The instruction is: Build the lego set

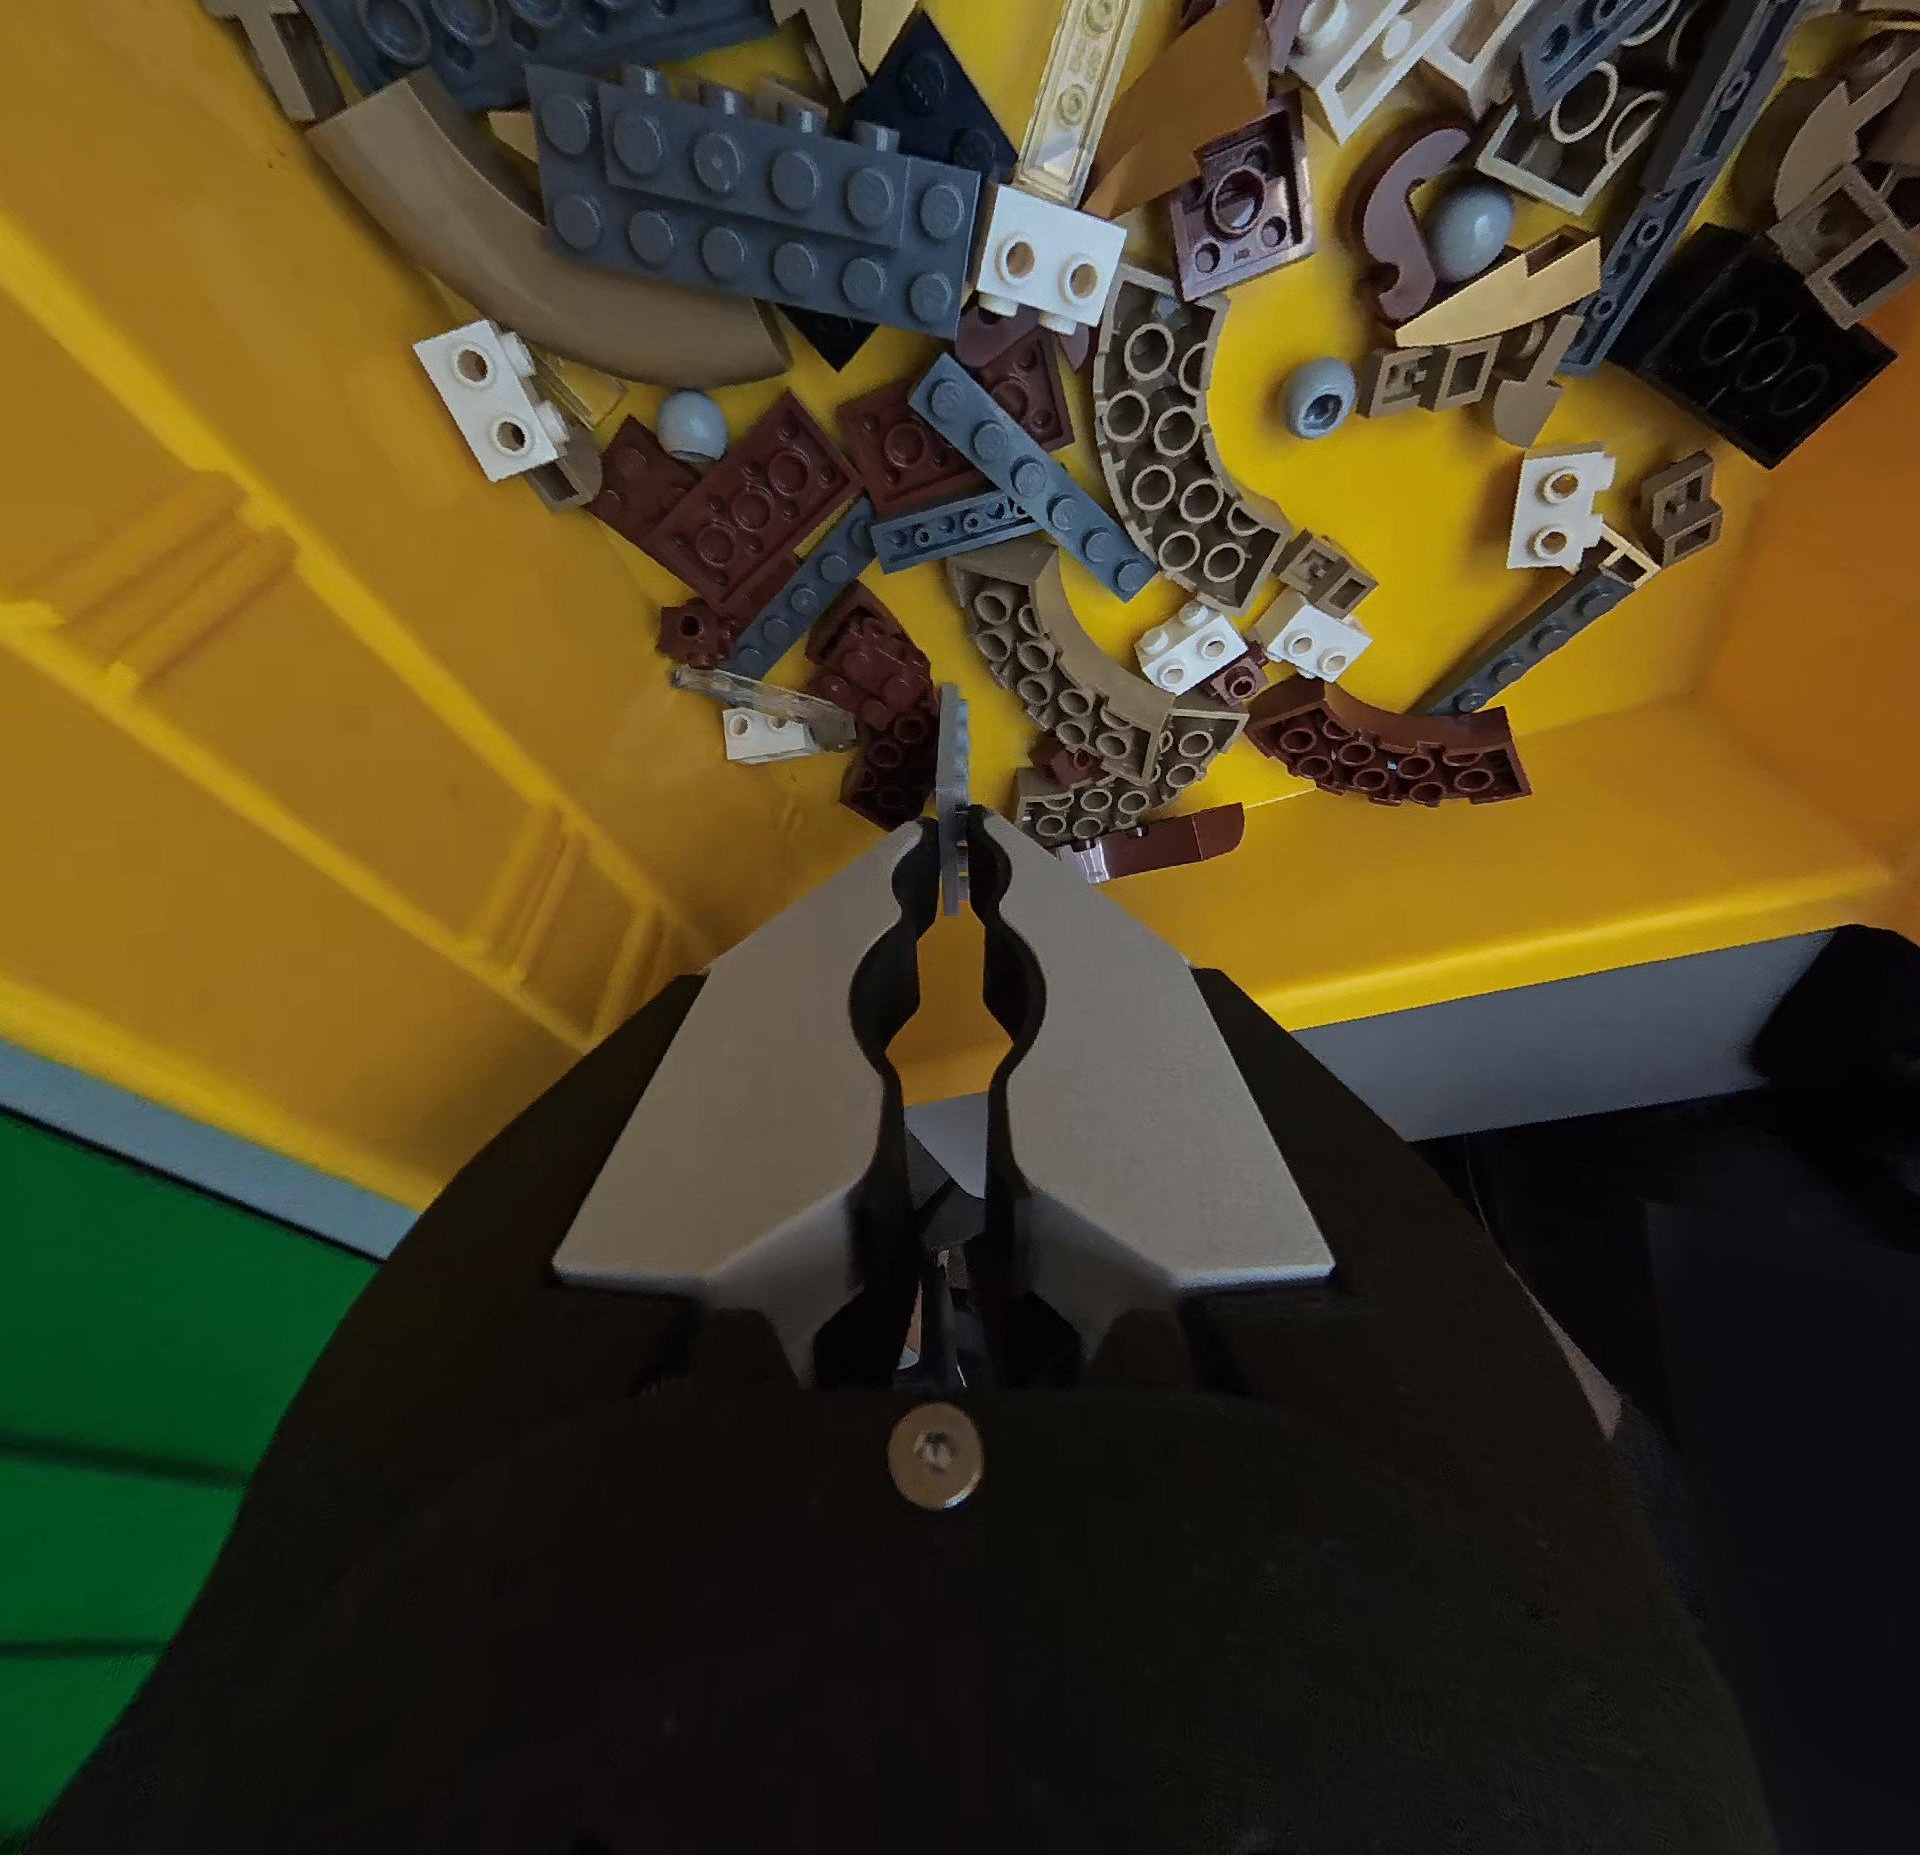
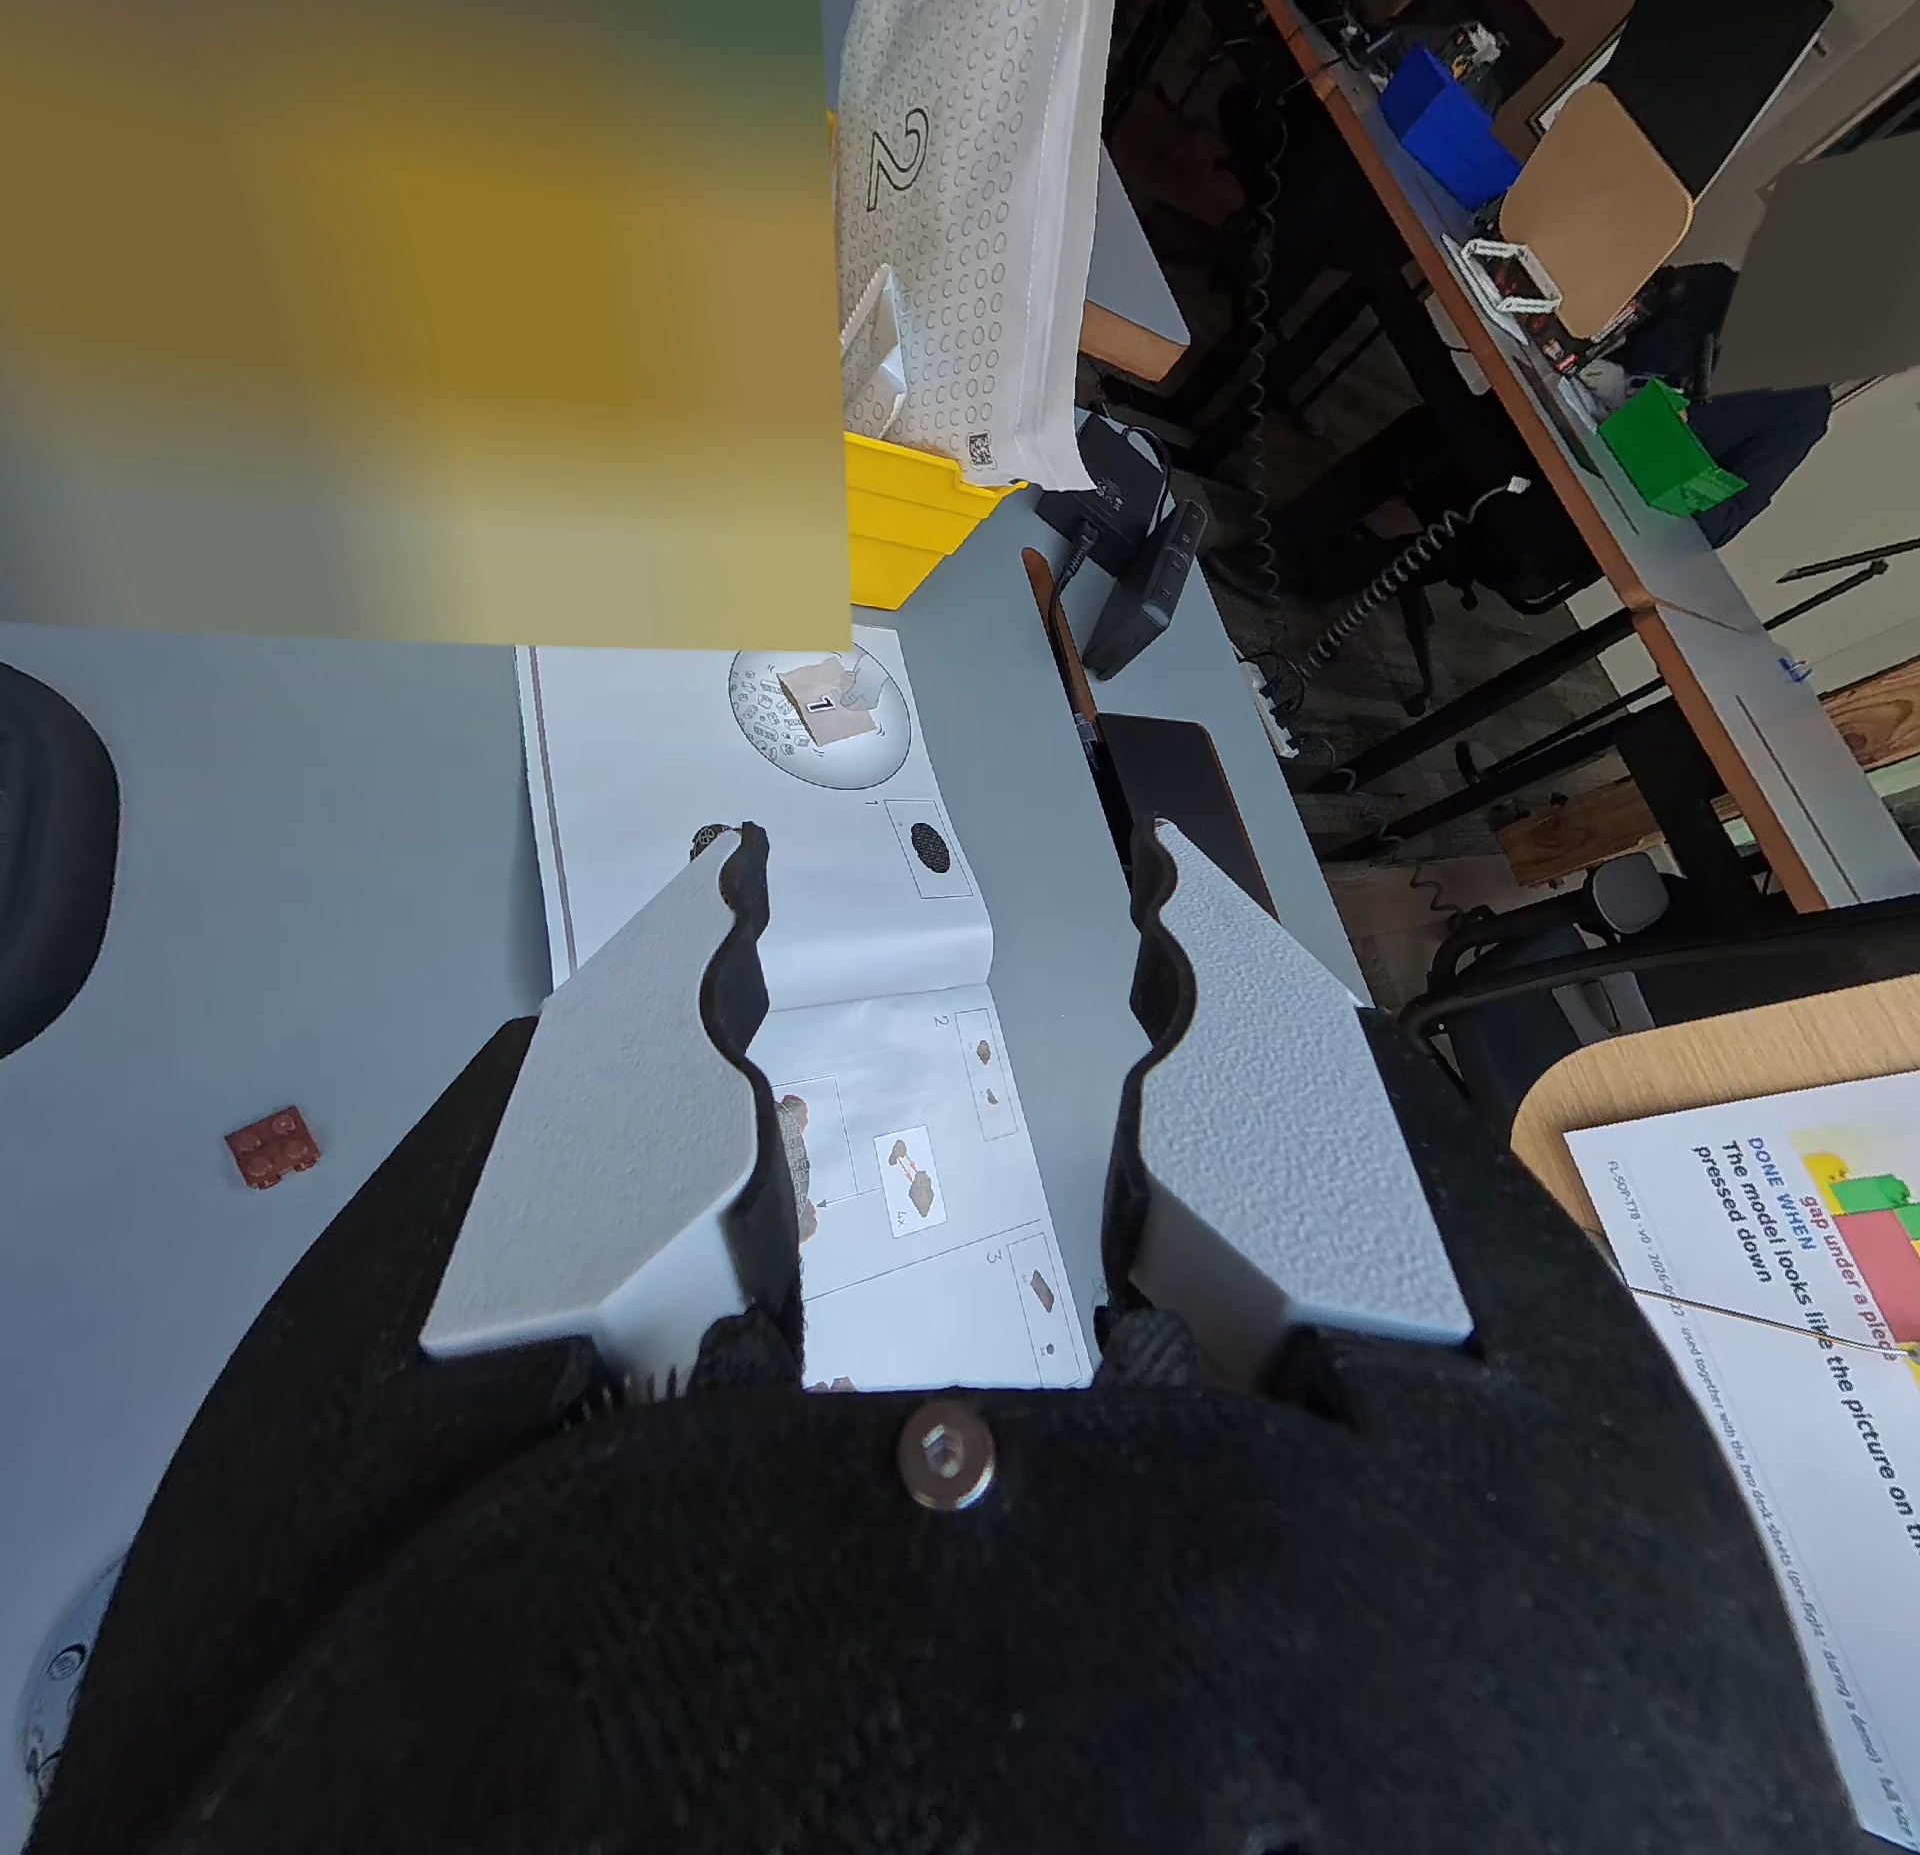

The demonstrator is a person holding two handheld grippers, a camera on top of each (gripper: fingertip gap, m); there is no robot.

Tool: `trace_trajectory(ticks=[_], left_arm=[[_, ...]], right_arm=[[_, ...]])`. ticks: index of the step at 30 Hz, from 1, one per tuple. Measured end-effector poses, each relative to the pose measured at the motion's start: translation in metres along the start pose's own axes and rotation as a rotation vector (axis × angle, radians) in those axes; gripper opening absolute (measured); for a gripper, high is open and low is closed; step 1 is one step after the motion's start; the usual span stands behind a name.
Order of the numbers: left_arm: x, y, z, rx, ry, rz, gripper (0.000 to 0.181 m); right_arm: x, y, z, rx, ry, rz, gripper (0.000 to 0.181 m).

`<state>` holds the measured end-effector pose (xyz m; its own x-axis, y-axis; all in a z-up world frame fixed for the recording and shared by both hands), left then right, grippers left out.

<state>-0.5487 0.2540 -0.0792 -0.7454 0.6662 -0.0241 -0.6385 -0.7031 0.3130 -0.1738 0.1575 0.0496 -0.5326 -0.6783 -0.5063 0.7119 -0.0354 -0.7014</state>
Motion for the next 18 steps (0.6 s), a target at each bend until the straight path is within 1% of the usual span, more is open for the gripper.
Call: trace_trajectory(ticks=[3,5,8,10,12,14,16,18], left_arm=[[0.0,0.002,0.004,-0.02,-0.023,-0.031,0.003],[0.001,0.003,0.014,-0.087,-0.039,-0.032,0.003],[0.006,0.005,0.036,-0.23,-0.095,0.003,0.002],[0.008,0.006,0.042,-0.272,-0.081,0.033,0.003],[0.006,0.005,0.038,-0.248,-0.045,0.027,0.003],[0.003,0.003,0.027,-0.187,-0.015,-0.003,0.003],[-0.004,0.001,0.016,-0.118,0.045,-0.035,0.003],[-0.01,-0.001,0.011,-0.086,0.08,-0.064,0.003]], right_arm=[[0.0,0.0,0.0,0.0,-0.001,0.002,0.071],[0.0,0.0,0.001,0.002,0.0,0.004,0.071],[0.0,0.001,0.0,0.003,-0.002,0.003,0.071],[0.0,0.001,-0.001,0.007,-0.003,0.005,0.071],[0.002,0.002,-0.002,0.013,-0.009,0.008,0.071],[0.003,0.002,-0.003,0.02,-0.012,0.016,0.071],[0.005,0.002,-0.004,0.026,-0.014,0.026,0.071],[0.006,0.002,-0.005,0.031,-0.018,0.037,0.071]])
Point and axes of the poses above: each gripper's, where its closed fingertips meet, z back along the fingers, y out of its underside, x = y × z across the jaws, the point moved 6 cm from there along z, back along the fingers, and after that the axes turned 4 degrees about x, right-handed, at the moved point
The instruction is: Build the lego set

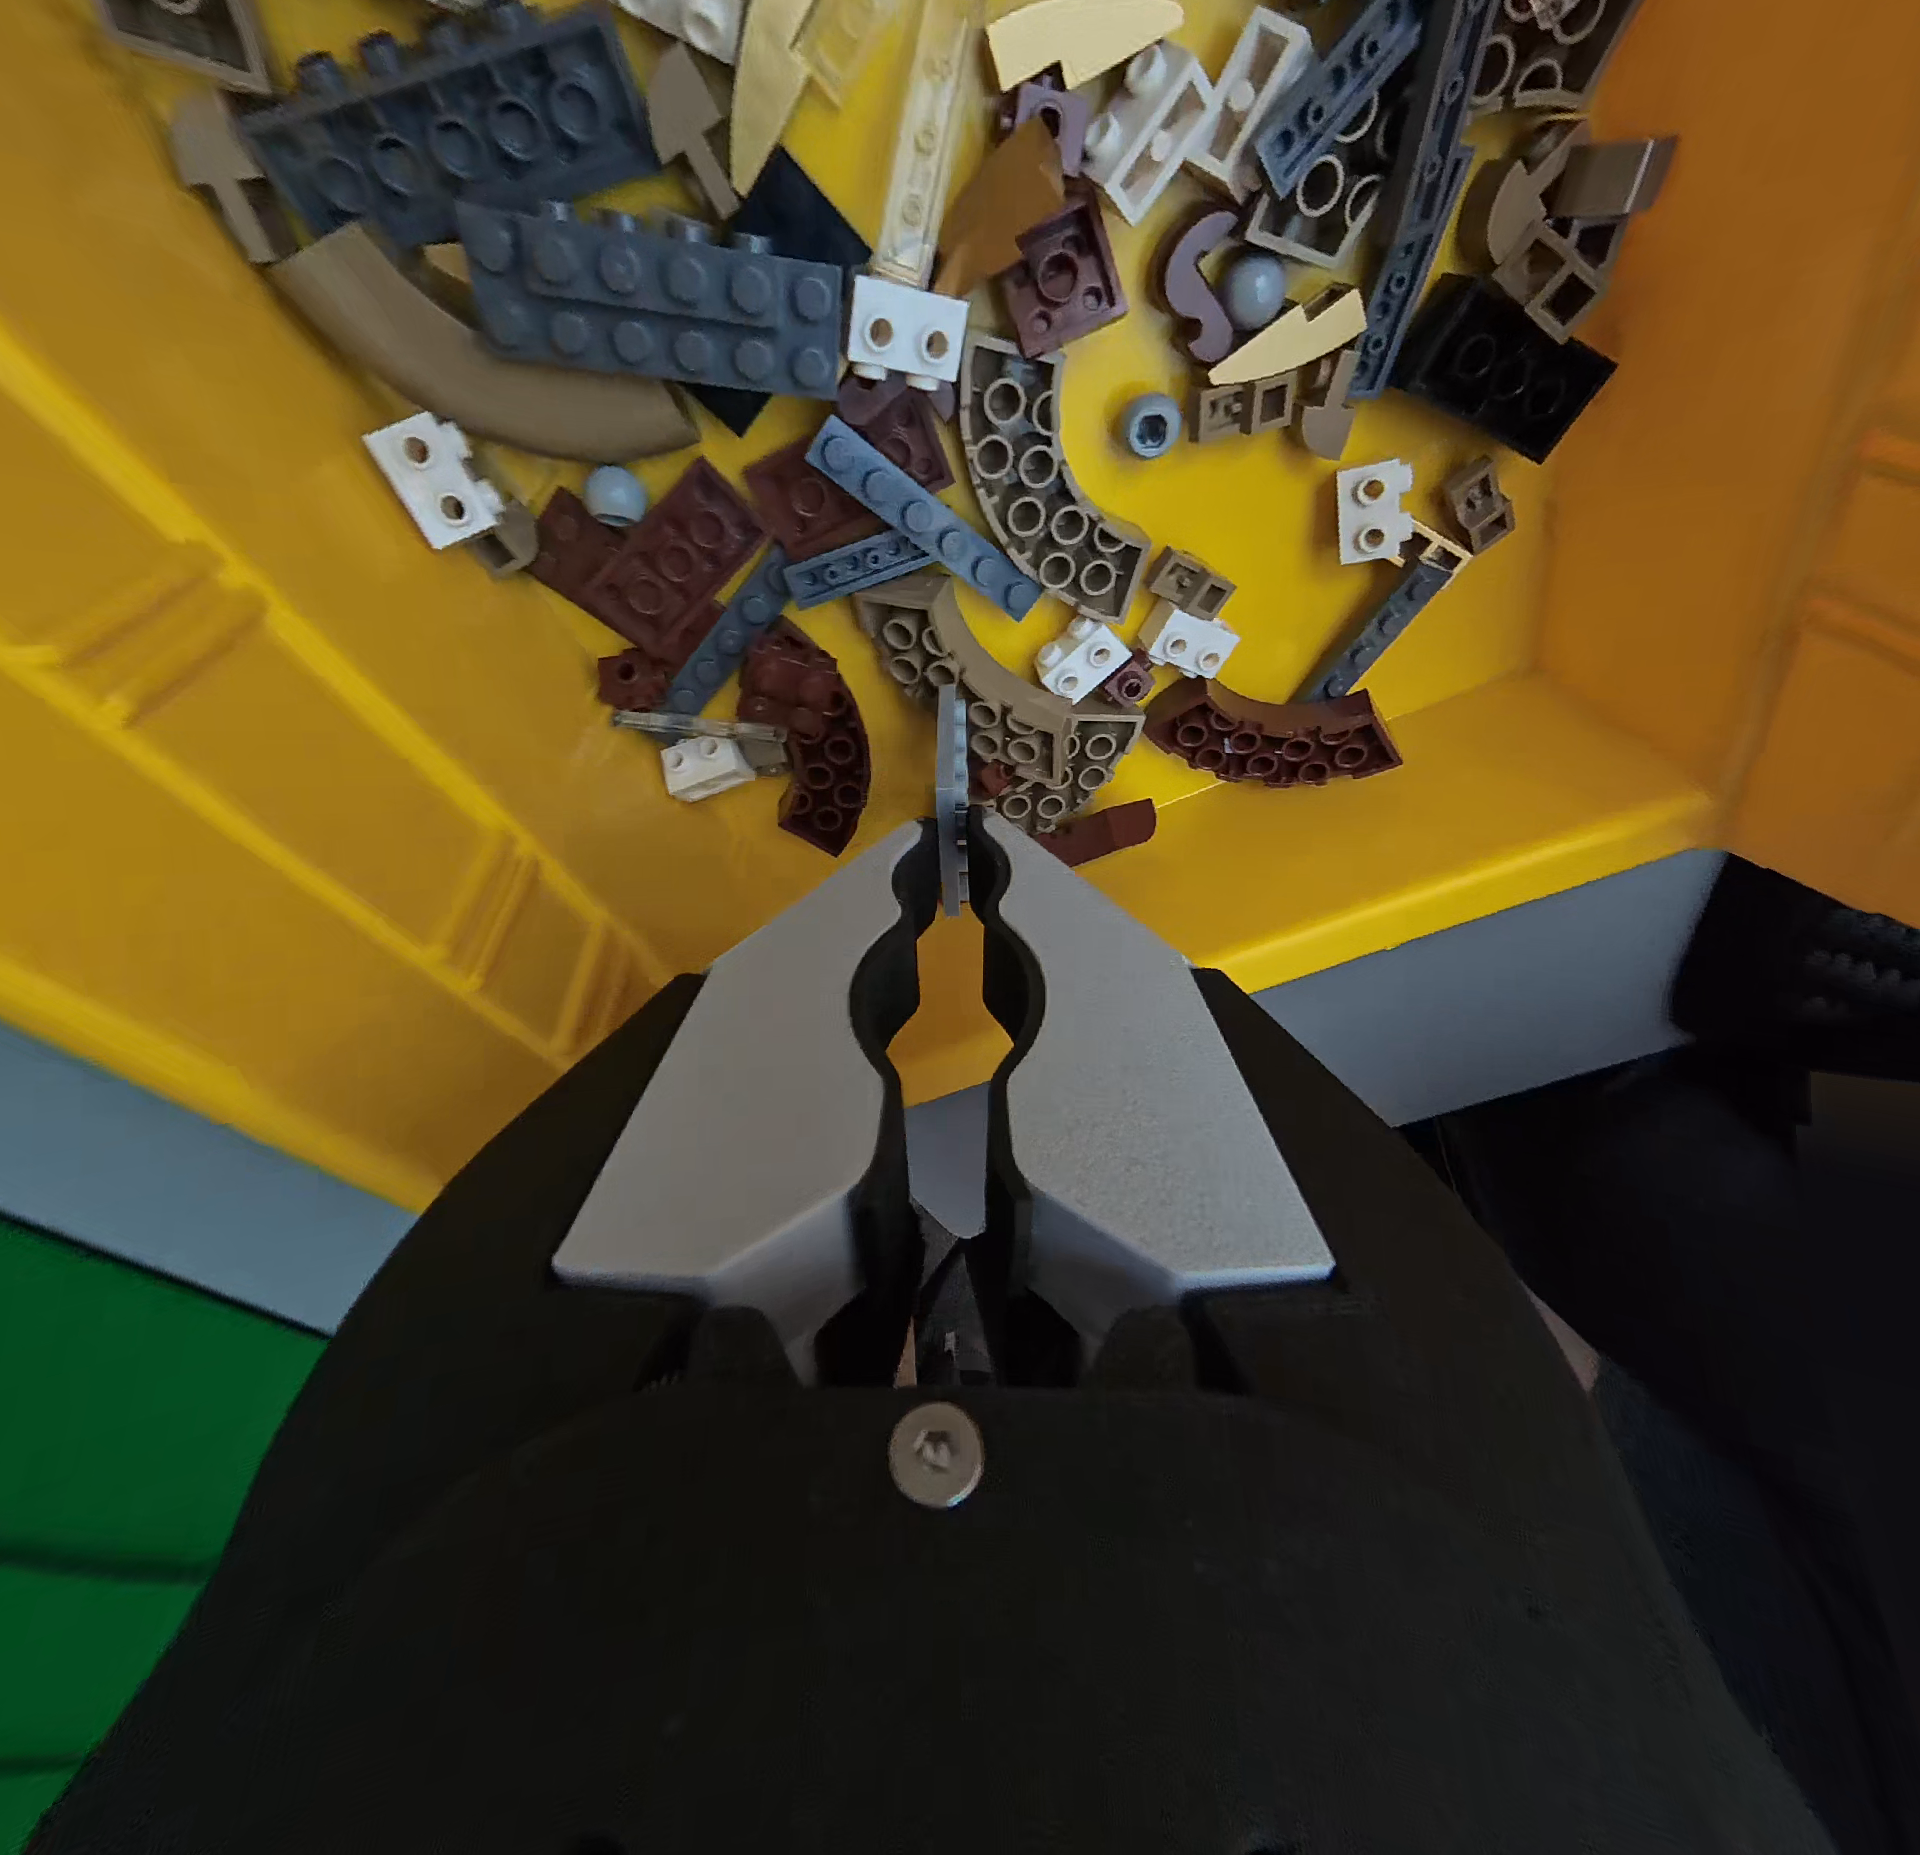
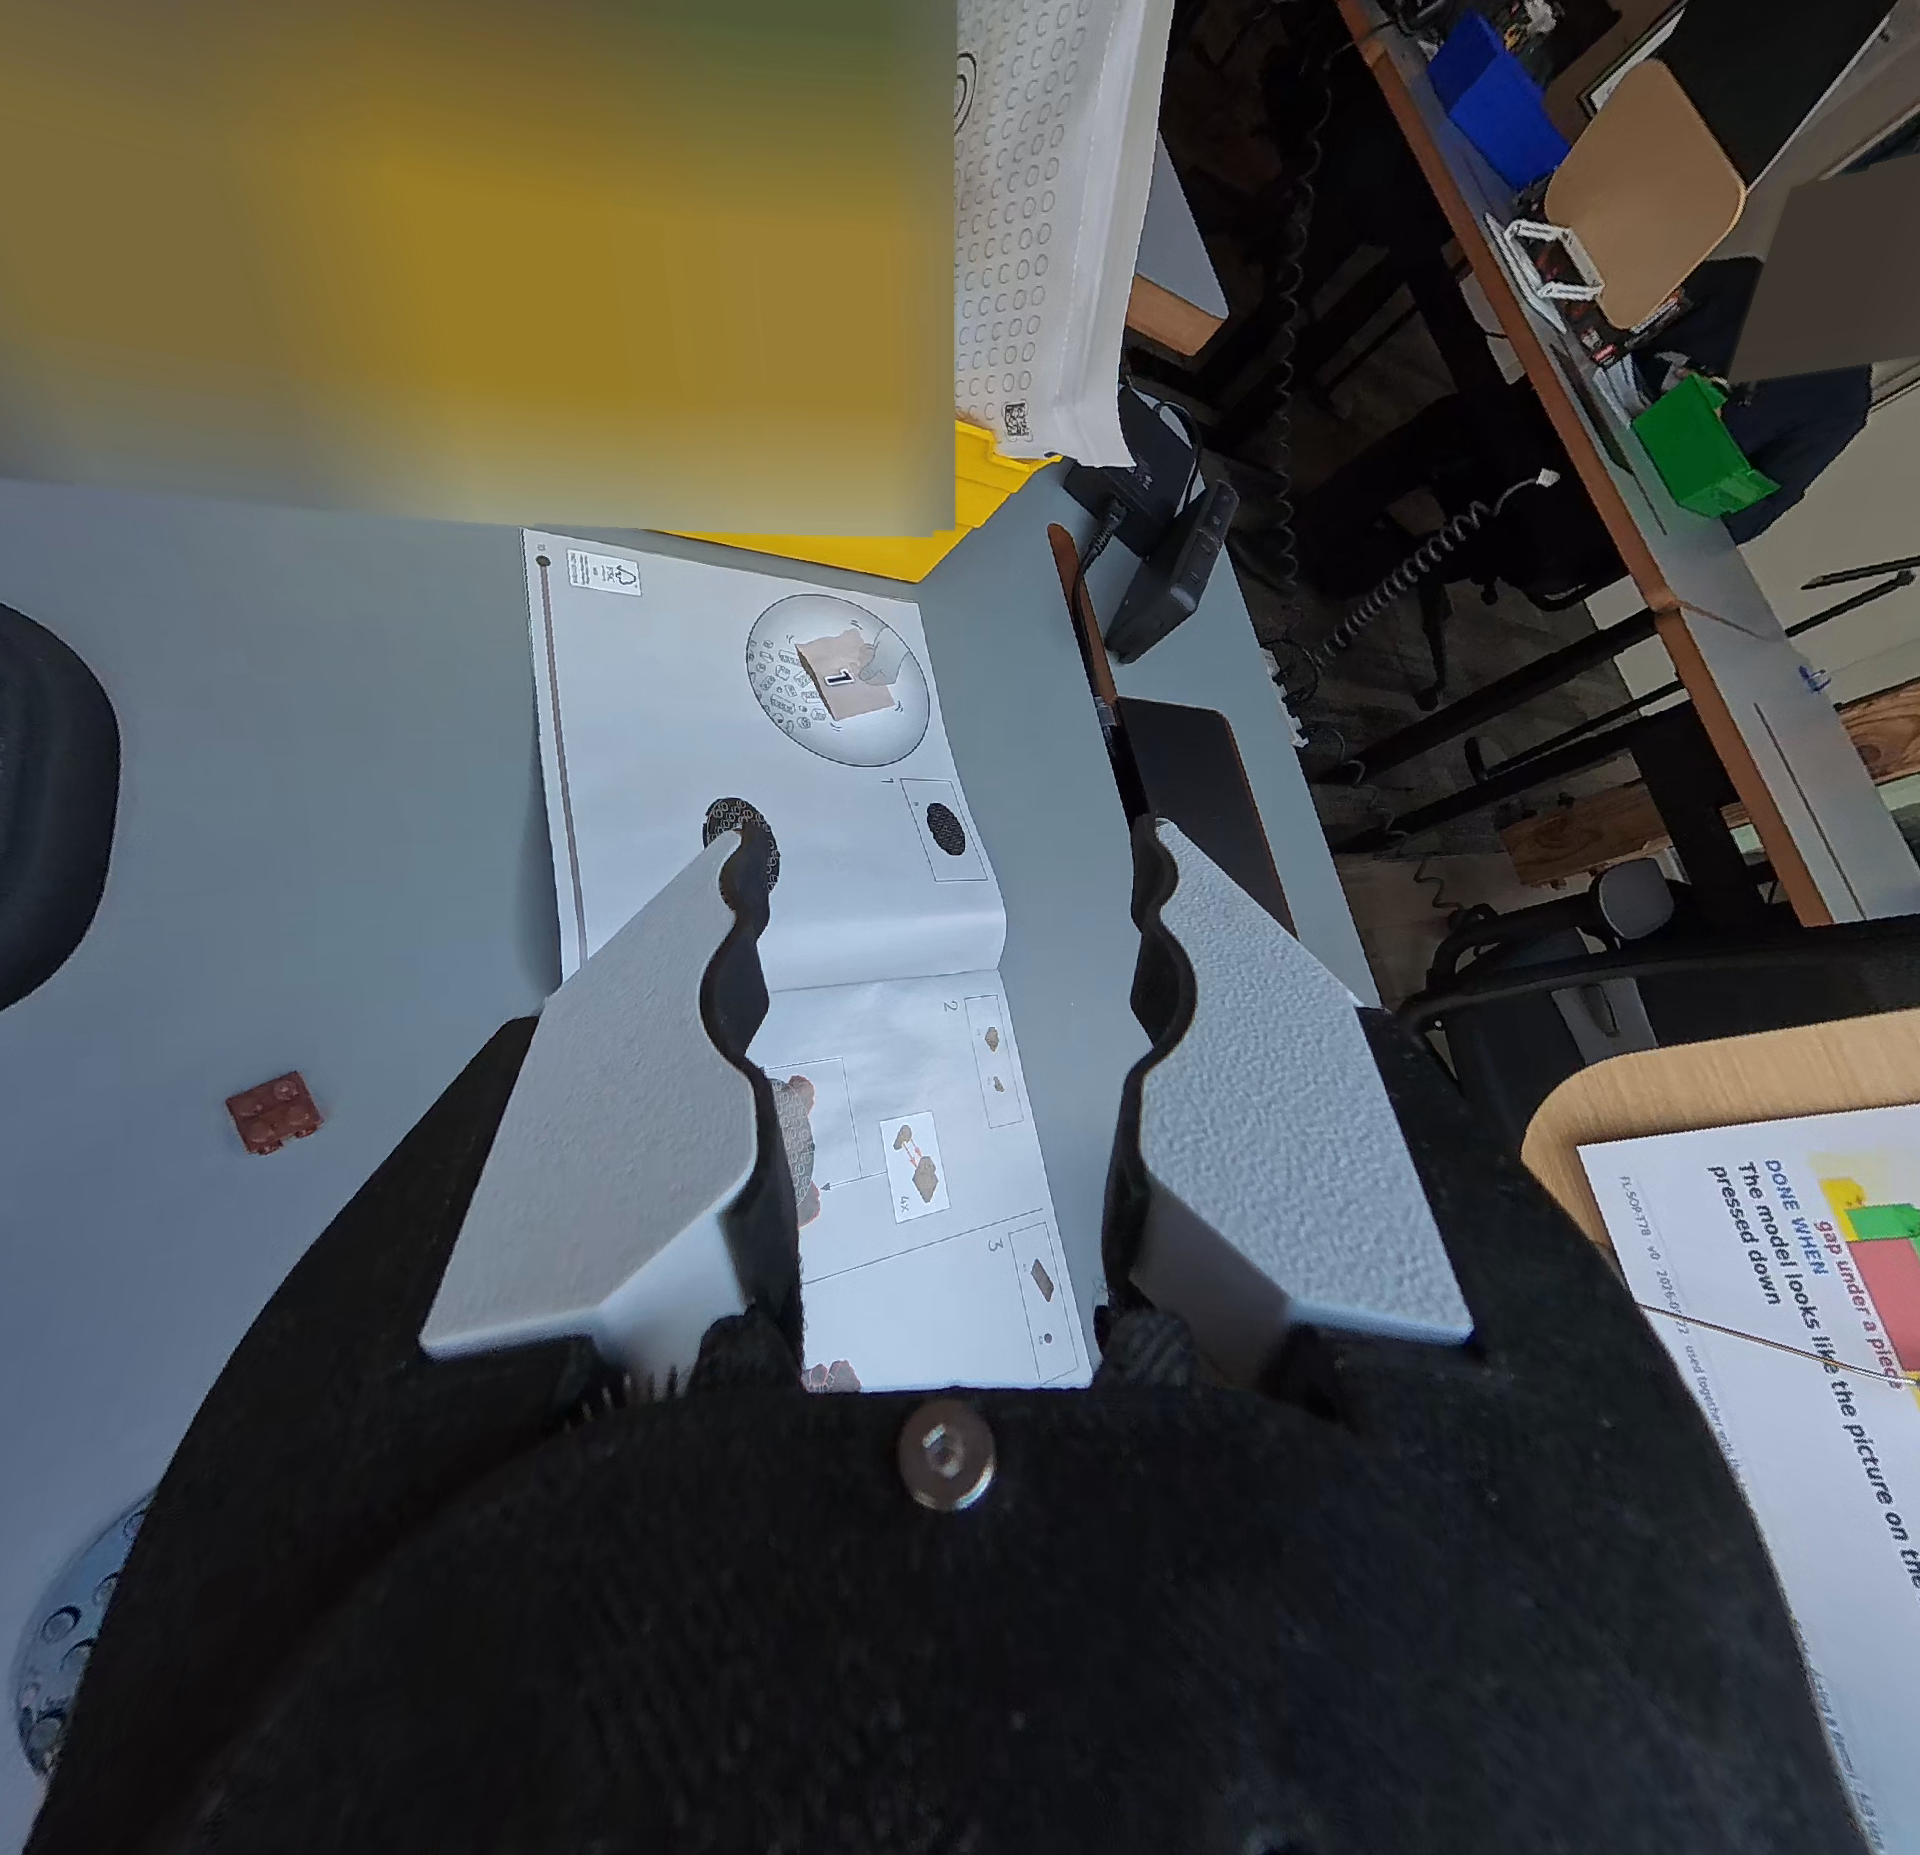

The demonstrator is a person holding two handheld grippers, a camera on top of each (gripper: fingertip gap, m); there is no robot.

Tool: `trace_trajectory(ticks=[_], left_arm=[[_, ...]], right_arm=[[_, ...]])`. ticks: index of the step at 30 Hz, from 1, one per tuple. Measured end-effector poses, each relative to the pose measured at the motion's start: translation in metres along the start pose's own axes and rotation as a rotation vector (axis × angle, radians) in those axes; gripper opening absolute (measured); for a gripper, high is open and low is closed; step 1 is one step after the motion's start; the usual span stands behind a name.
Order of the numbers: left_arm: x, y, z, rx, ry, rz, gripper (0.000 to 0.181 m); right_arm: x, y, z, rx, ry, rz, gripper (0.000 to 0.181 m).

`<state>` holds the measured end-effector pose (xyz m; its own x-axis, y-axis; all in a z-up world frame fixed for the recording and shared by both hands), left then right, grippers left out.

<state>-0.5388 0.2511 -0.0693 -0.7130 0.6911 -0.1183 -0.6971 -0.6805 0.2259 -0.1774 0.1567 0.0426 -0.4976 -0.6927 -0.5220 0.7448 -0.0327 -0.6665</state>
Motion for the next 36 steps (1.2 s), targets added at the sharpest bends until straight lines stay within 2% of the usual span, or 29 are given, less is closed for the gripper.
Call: trace_trajectory(ticks=[2,3,4,5,6,11,15,18,20,24,29,33,36], left_arm=[[-0.001,-0.001,-0.003,0.014,-0.002,-0.012,0.003],[0.001,-0.001,-0.003,0.011,-0.014,-0.012,0.011],[0.003,-0.002,-0.003,0.004,-0.025,-0.007,0.029],[0.004,-0.003,-0.002,-0.003,-0.027,0.005,0.038],[0.006,-0.002,-0.002,-0.002,-0.025,0.022,0.041],[0.02,0.0,-0.003,0.006,-0.065,0.112,0.028],[0.022,-0.01,-0.004,-0.034,-0.014,0.135,0.028],[0.021,-0.011,-0.013,0.025,0.043,0.192,0.029],[0.022,-0.013,-0.016,0.046,0.035,0.204,0.02],[0.011,-0.017,-0.016,0.039,0.058,0.156,0.024],[0.0,-0.023,-0.014,0.031,0.035,0.066,0.013],[0.012,-0.019,-0.006,-0.02,0.016,0.138,0.033],[0.026,-0.02,0.005,-0.107,-0.003,0.229,0.038]], right_arm=[[0.001,0.0,-0.001,0.003,-0.004,0.004,0.071],[0.001,0.001,-0.001,0.004,-0.004,0.005,0.071],[0.001,0.001,-0.001,0.005,-0.005,0.005,0.071],[0.001,0.001,-0.001,0.005,-0.005,0.005,0.071],[0.001,0.001,-0.001,0.004,-0.005,0.004,0.071],[0.002,-0.001,0.0,-0.001,-0.007,0.008,0.071],[0.003,-0.001,0.0,0.005,-0.012,0.018,0.071],[0.004,0.0,-0.001,0.006,-0.018,0.019,0.071],[0.005,0.0,-0.002,0.008,-0.022,0.02,0.071],[0.005,0.001,-0.004,0.017,-0.023,0.023,0.071],[0.005,0.001,-0.003,0.016,-0.021,0.024,0.071],[0.005,0.001,-0.003,0.018,-0.022,0.027,0.071],[0.004,0.002,-0.003,0.023,-0.02,0.027,0.071]])
Point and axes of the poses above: each gripper's, where its closed fingertips meet, z back along the fingers, y out of its underside, x = y × z across the jaws, the point moved 6 cm from there along z, back along the fingers, and after that the axes turned 4 degrees about x, right-handed, at the moved point
